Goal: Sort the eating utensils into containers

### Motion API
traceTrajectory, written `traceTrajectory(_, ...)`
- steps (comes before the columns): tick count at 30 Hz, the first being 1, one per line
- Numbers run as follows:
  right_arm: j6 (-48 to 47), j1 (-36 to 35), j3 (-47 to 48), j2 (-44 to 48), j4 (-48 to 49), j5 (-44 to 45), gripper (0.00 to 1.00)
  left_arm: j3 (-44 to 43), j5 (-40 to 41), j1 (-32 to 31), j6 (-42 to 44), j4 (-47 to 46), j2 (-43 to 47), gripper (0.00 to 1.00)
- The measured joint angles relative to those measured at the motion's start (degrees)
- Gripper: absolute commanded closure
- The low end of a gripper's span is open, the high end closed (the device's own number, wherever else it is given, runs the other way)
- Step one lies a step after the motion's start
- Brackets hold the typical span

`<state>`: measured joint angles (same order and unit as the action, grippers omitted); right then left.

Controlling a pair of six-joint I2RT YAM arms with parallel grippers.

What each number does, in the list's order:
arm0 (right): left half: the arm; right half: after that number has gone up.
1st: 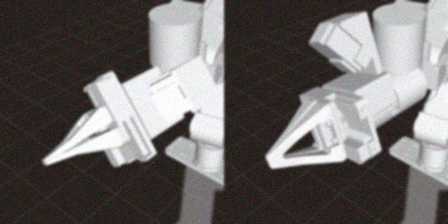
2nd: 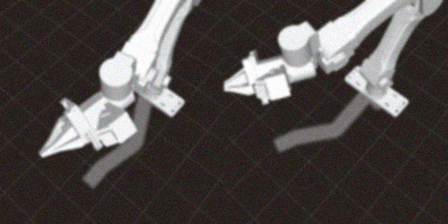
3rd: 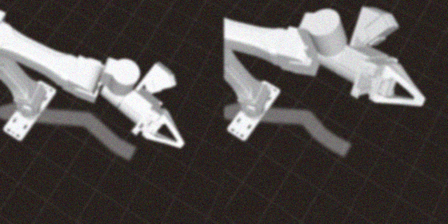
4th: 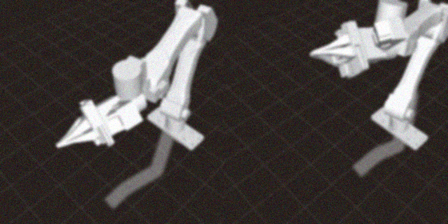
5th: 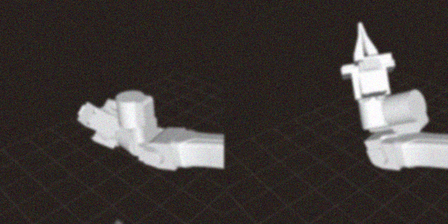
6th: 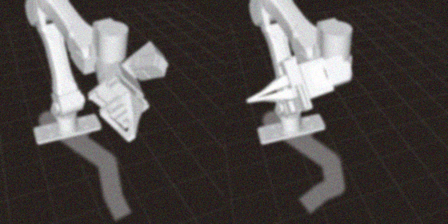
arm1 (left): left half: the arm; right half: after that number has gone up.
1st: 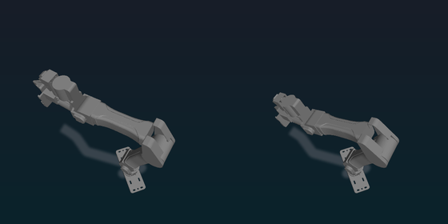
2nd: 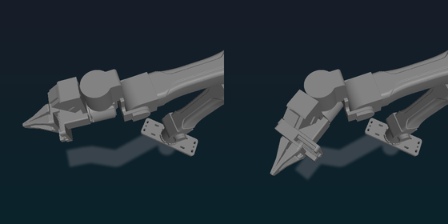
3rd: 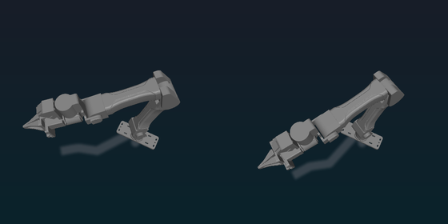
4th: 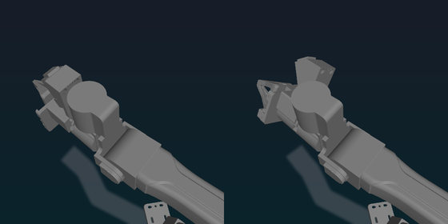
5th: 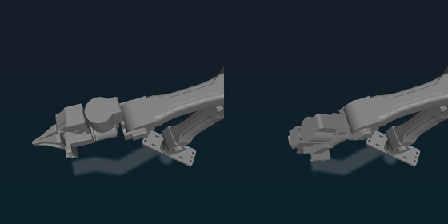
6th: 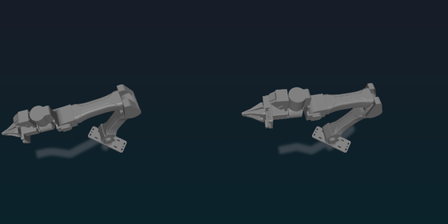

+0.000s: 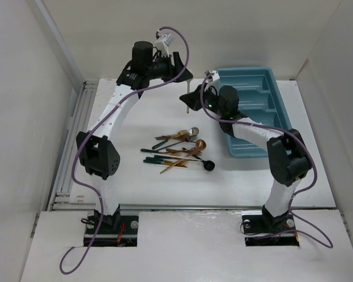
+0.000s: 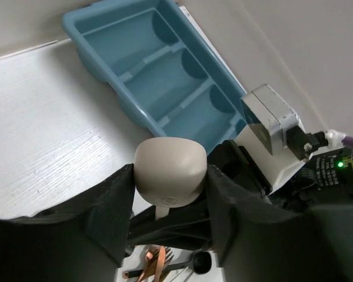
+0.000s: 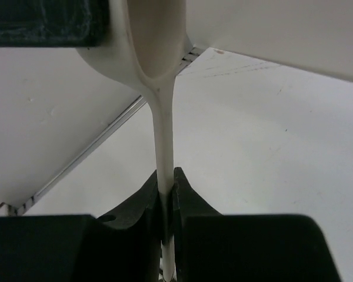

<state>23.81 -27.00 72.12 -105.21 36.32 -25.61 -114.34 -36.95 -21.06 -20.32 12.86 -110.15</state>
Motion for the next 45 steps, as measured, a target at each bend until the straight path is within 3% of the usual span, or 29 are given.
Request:
traceTrajectory(1,0.74,0.09,-1.25,0.70,0.61,0.15,1.00,0.00,-0.57,-0.09,0.70,0.33,0.00,0.04)
traceTrajectory(2,1.62,0.24,-2.80,1.70,1.36,0.50,1.00,0.00,-1.01,-0.31,1.62,0.87,0.00,0.00)
traceTrajectory(7,9.68,7.10,-22.21,17.94,3.13,8.55,1.00,-1.55,0.52,-1.73,13.84,8.24,0.00,0.00)
traceTrajectory(10,15.04,13.11,-31.43,32.59,-6.69,22.25,1.00,-2.80,4.98,-2.32,24.59,12.11,0.04,0.00)
traceTrajectory(14,22.23,14.01,-35.56,46.93,-20.65,37.29,1.00,0.44,12.28,-2.08,39.65,15.85,1.22,0.00)
traceTrajectory(17,27.43,15.43,-35.98,48.33,-27.71,42.84,1.00,7.43,15.96,-1.70,49.00,18.10,2.99,0.00)
traceTrajectory(24,36.09,18.01,-36.09,37.79,-39.95,46.49,1.00,27.41,19.89,-2.89,62.16,20.85,6.97,0.00)
traceTrajectory(27,38.03,18.08,-36.09,35.63,-42.03,46.40,0.62,33.64,20.65,-4.35,64.46,21.53,9.03,0.04)
traceTrajectory(29,38.95,18.10,-36.06,35.06,-42.60,46.45,0.43,35.78,20.72,-5.18,65.59,21.46,10.27,0.12)
traceTrajectory(31,39.60,18.16,-35.58,34.99,-42.62,46.42,0.34,37.68,20.72,-5.97,66.77,21.20,11.76,0.17)
traceTrajectory(32,39.82,18.21,-35.08,34.99,-43.28,46.38,0.26,39.58,20.79,-6.32,67.82,20.65,13.27,0.25)
traceTrajectory(38,39.89,18.32,-33.38,35.91,-46.38,47.80,0.23,43.28,21.22,-7.10,70.73,20.92,14.99,0.46)
traceTrajectory(40,37.88,18.29,-33.14,37.07,-47.54,48.89,0.23,43.65,21.14,-7.34,71.84,21.66,14.99,0.46)
traceTrajectory(43,32.41,17.35,-31.43,38.77,-48.26,51.71,0.23,43.85,20.87,-7.85,73.13,22.12,14.99,0.35)
traceTrajectory(45,26.29,16.17,-29.59,39.74,-47.76,52.94,0.23,44.33,20.94,-8.41,72.94,21.59,14.99,0.35)
